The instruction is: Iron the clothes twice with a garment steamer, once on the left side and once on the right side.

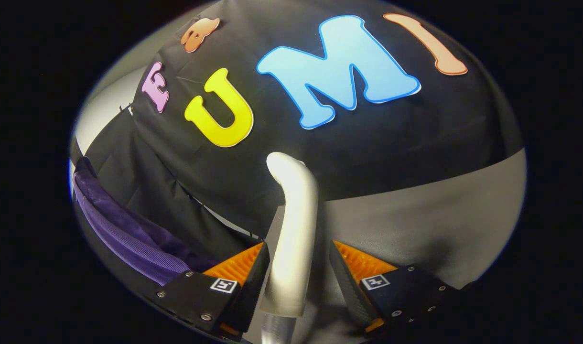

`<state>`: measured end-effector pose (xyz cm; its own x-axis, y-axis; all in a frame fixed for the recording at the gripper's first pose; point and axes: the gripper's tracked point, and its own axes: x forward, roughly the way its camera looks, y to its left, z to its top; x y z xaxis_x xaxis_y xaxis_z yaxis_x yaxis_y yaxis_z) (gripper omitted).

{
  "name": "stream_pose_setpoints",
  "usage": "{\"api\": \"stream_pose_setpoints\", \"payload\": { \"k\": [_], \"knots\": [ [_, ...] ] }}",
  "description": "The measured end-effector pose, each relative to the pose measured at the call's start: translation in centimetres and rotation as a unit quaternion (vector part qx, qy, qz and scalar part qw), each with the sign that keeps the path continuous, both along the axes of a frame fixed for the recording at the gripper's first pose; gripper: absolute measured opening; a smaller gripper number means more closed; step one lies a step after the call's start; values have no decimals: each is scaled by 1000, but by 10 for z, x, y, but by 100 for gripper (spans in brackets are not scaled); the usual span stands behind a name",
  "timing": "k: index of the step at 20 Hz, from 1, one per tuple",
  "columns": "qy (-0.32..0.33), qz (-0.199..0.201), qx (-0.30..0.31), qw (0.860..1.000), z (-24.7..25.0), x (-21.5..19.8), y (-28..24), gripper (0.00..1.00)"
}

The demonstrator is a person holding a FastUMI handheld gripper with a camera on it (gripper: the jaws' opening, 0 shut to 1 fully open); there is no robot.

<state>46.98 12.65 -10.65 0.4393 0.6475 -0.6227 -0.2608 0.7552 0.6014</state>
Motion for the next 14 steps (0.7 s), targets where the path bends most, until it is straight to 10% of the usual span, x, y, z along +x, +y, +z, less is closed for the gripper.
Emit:
{"api": "stream_pose_setpoints", "payload": {
  "k": [6,14],
  "knots": [
    [50,-20,62,997,4,-8,7,43],
    [-76,-22,26,997,54,-59,3,37]
  ]
}}
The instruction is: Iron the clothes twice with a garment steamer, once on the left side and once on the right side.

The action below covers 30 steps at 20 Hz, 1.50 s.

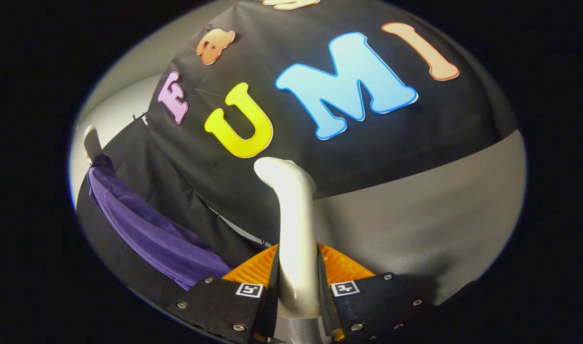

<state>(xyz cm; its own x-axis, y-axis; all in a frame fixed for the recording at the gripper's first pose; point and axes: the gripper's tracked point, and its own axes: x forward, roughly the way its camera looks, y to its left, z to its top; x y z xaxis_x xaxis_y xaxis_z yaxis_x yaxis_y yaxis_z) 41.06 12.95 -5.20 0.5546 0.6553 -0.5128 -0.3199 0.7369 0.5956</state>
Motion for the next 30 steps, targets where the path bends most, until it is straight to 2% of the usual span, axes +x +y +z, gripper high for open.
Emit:
{"api": "stream_pose_setpoints", "payload": {
  "k": [6,9,11,14,15,23,26,30],
  "knots": [
    [-27,-25,34,999,36,-76,-3,37],
    [-59,-59,37,996,55,-109,-13,37],
    [-97,-97,44,990,73,-125,-19,37],
    [-143,-124,33,981,94,-155,-23,37],
    [-154,-122,27,980,98,-166,-20,37],
    [-271,-133,13,953,160,-230,23,37],
    [-325,-158,10,932,185,-238,34,37],
    [-363,-163,2,917,202,-242,60,37]
  ]
}}
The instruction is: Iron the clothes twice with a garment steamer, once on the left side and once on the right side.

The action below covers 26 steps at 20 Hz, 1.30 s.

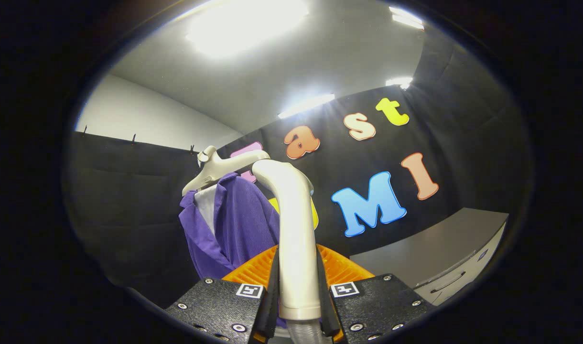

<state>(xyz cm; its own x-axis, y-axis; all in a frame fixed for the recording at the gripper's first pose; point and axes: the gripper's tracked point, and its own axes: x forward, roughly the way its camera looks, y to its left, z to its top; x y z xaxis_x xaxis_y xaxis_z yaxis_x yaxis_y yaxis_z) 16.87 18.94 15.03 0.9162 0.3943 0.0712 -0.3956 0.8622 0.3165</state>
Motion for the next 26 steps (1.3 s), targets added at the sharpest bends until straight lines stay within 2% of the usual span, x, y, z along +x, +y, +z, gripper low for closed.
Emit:
{"api": "stream_pose_setpoints", "payload": {
  "k": [6,10,18,26],
  "knots": [
    [-52,10,-46,998,16,-2,54,37],
    [-78,-7,-79,994,22,6,78,37],
    [-85,-6,-141,986,-1,13,115,37],
    [-62,3,-158,986,-41,-7,117,37]
  ]
}}
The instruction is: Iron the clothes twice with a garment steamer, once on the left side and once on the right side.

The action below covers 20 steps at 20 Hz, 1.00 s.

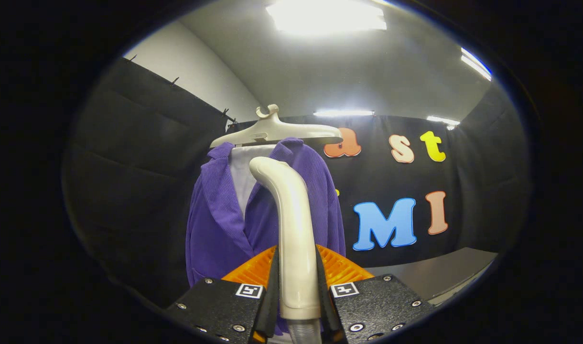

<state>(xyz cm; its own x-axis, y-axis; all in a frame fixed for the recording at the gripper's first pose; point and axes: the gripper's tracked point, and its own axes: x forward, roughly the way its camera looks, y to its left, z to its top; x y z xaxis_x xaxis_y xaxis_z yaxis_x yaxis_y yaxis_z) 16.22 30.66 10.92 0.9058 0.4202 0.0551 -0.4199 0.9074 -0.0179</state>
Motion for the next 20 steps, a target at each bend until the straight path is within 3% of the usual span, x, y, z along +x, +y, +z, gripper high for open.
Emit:
{"api": "stream_pose_setpoints", "payload": {
  "k": [20],
  "knots": [
    [112,-23,-33,993,-121,-54,-30,37]
  ]
}}
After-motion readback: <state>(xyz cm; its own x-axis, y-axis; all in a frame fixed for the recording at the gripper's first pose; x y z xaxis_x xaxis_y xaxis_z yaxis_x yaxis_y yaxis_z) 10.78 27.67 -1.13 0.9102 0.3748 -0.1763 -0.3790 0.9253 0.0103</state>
